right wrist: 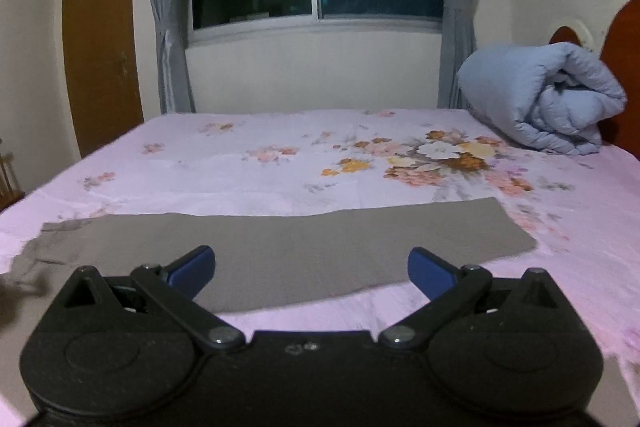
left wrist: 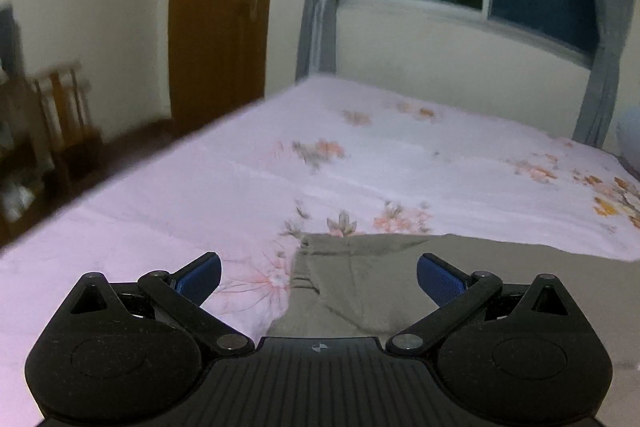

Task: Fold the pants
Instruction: 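Lower the left tool to the pants waistband and close it on the fabric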

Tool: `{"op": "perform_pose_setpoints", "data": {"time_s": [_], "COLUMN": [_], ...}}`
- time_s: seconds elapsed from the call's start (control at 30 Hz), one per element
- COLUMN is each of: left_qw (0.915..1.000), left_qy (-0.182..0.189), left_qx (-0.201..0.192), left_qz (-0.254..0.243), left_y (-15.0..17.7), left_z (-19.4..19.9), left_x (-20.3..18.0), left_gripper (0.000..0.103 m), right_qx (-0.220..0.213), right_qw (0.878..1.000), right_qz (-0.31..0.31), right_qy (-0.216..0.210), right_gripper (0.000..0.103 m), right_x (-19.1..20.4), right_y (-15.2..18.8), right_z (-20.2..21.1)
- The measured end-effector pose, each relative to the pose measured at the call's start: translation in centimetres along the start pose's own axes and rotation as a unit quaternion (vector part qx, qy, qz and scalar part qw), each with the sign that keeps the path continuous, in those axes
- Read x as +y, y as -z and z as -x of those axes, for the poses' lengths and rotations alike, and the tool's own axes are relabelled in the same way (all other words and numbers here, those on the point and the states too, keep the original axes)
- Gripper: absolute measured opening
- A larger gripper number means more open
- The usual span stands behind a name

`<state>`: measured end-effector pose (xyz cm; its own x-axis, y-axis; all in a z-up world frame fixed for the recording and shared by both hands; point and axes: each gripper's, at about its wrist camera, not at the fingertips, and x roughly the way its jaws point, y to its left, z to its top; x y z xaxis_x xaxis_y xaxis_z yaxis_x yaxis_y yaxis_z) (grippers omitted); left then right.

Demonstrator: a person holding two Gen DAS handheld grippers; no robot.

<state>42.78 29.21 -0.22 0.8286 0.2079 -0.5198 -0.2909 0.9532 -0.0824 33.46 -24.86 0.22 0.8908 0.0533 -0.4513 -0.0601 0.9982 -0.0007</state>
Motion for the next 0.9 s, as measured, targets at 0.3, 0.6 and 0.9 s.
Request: {"op": "perform_pose_setpoints", "data": {"time_s": [0.3,0.6,0.9], "left_qw": [0.9972,0.9893,0.9908], "left_qy": [0.025,0.06,0.134], "left_qx": [0.07,0.122,0.015], "left_qz": [0.011,-0.052,-0.009], "left_y": [0.3,0.2,-2.2], "left_z": [-13.1,-17.9,-11.2], "left_x": [1.1,-2.0,0.7], "left_gripper": [0.088,0.039,0.01], "right_qx": [0.03,0.047,0.06], "right_qw": [0.999,0.998,0.986], "right_qz": [0.022,0.026,0.103], "right_qy": [-0.012,-0.028,-0.12], "right_gripper": [0.097,0.097,0.085], "right_x": [2.9,3.5,4.9], "right_y": [-2.1,-2.0,-3.8], "right_z": [-11.7,-16.7,-21.1]}}
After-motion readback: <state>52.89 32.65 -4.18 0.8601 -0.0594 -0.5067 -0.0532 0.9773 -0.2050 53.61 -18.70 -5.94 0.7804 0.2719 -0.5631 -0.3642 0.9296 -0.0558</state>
